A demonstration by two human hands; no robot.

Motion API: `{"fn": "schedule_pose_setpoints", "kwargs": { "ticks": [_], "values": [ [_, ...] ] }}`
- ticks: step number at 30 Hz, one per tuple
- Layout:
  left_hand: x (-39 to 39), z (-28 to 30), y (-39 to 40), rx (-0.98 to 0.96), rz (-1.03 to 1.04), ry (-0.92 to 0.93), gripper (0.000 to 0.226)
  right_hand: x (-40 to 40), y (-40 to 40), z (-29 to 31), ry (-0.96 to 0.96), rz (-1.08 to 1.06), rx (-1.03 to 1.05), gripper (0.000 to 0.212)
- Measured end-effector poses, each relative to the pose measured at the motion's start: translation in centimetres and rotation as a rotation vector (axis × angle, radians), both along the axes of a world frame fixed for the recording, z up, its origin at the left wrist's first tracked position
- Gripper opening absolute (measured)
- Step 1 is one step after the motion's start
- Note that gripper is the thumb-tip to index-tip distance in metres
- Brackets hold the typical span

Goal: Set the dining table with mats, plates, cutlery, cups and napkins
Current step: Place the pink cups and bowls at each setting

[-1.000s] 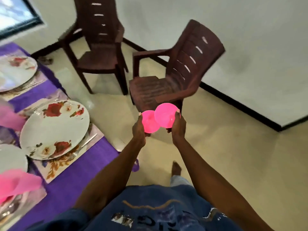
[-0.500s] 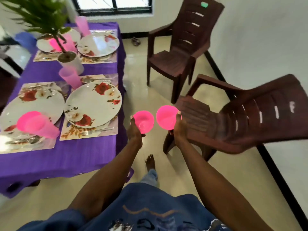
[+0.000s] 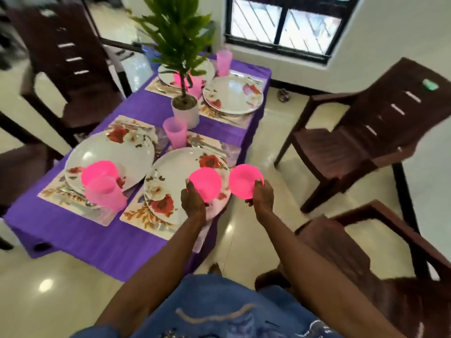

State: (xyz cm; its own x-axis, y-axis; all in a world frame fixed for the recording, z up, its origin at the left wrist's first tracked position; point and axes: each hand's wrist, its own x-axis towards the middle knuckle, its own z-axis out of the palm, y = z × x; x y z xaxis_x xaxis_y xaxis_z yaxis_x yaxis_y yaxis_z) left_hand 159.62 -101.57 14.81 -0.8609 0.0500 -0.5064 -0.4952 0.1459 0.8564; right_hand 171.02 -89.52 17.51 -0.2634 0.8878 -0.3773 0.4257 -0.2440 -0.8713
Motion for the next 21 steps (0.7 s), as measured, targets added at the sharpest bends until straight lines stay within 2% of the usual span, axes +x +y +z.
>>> {"fn": "schedule_pose_setpoints", "kwargs": {
  "ticks": [3, 6, 10, 15, 18, 21],
  "values": [
    [-4.2, -0.4, -0.5, 0.006, 0.096, -0.066, 0.071, -5.8, 1.6, -0.2, -0.027, 0.176, -0.009, 0.033],
    [-6.3, -0.9, -1.3, -0.074, 0.176, -0.068, 0.062, -10.1, 1.9, 0.0, 0.009, 0.317, -0.052, 0.031],
    [-7.6, -1.1, -1.8, -0.089, 0.32, -0.066, 0.056, -14.5, 2.5, -0.4, 0.021, 0.488, -0.079, 0.034],
    [-8.0, -2.0, -1.1, -0.013, 0.569, -0.122, 0.063, -17.9, 4.5, -1.4, 0.025, 0.7, -0.117, 0.037],
    [-8.5, -2.9, 0.0, 0.039, 0.747, -0.15, 0.071, -19.2, 6.1, -1.2, 0.0, 0.831, -0.132, 0.03],
    [-8.5, -4.3, 0.9, 0.02, 0.857, -0.146, 0.064, -20.2, 7.3, -1.2, 0.013, 0.846, -0.152, 0.023]
  ]
}}
